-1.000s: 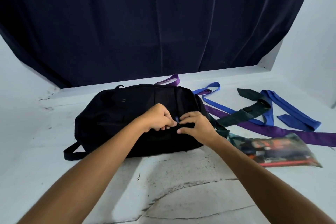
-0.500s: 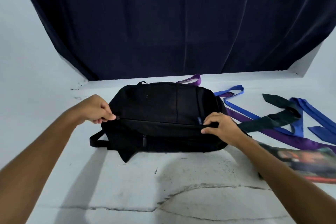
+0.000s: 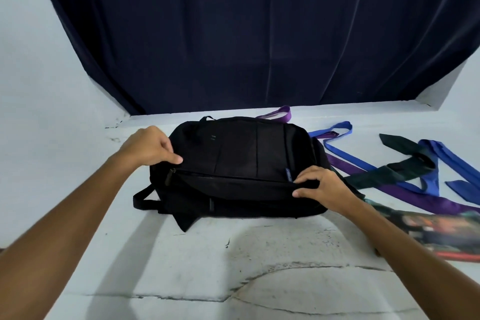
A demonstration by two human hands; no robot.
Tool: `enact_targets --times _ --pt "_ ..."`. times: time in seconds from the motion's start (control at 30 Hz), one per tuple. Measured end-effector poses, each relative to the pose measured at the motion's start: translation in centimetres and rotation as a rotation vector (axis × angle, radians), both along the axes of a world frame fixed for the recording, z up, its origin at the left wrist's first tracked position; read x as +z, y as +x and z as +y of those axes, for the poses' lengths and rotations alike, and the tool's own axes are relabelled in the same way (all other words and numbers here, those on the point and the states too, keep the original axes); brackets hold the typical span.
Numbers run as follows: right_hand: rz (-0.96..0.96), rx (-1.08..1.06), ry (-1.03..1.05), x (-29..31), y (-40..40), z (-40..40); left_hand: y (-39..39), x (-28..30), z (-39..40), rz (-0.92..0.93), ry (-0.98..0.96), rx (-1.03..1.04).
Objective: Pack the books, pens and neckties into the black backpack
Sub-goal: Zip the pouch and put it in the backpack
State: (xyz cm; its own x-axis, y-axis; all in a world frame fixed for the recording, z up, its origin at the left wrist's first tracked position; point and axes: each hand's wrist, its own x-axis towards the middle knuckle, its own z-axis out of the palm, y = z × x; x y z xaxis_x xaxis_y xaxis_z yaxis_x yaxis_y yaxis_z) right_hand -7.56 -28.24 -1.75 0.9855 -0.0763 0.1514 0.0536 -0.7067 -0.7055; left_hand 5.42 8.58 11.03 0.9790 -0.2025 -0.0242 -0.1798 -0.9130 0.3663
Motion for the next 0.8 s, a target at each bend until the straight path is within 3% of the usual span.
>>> enact_targets --times 0.1,0.2,0.43,0.53,0.63,0.7,0.8 --pt "-0.018 -0.015 0.004 0.7 -1.3 -0.8 -1.0 1.2 -4.4 -0.096 -0.035 -0.105" --pt "-0.086 -0.082 0.021 1.8 -3.4 -2.7 -2.7 1.2 -10.7 -0.074 -0.165 -0.27" --pt "-0.032 -0.594 0.029 2.9 -11.9 -11.9 -10.9 -5.2 -27.9 0.34 -0.308 -0.653" --pt "0.106 -0.84 0.059 1.4 -15.9 -16.2 -14.3 -9.2 -33.2 0.505 -0.281 -0.59" --pt "0.238 -0.958 0.075 -0.2 -18.9 -18.8 -15.9 -12.2 -36.1 0.439 -0.258 -0.472" --pt "0.233 -0.972 0.265 -0.9 -19.9 -19.3 -16.3 -13.1 -36.7 0.362 -0.297 -0.402" --pt "0.235 -0.905 0.519 -1.4 -20.5 -19.2 -16.5 -14.1 -36.9 0.51 -0.504 -0.293"
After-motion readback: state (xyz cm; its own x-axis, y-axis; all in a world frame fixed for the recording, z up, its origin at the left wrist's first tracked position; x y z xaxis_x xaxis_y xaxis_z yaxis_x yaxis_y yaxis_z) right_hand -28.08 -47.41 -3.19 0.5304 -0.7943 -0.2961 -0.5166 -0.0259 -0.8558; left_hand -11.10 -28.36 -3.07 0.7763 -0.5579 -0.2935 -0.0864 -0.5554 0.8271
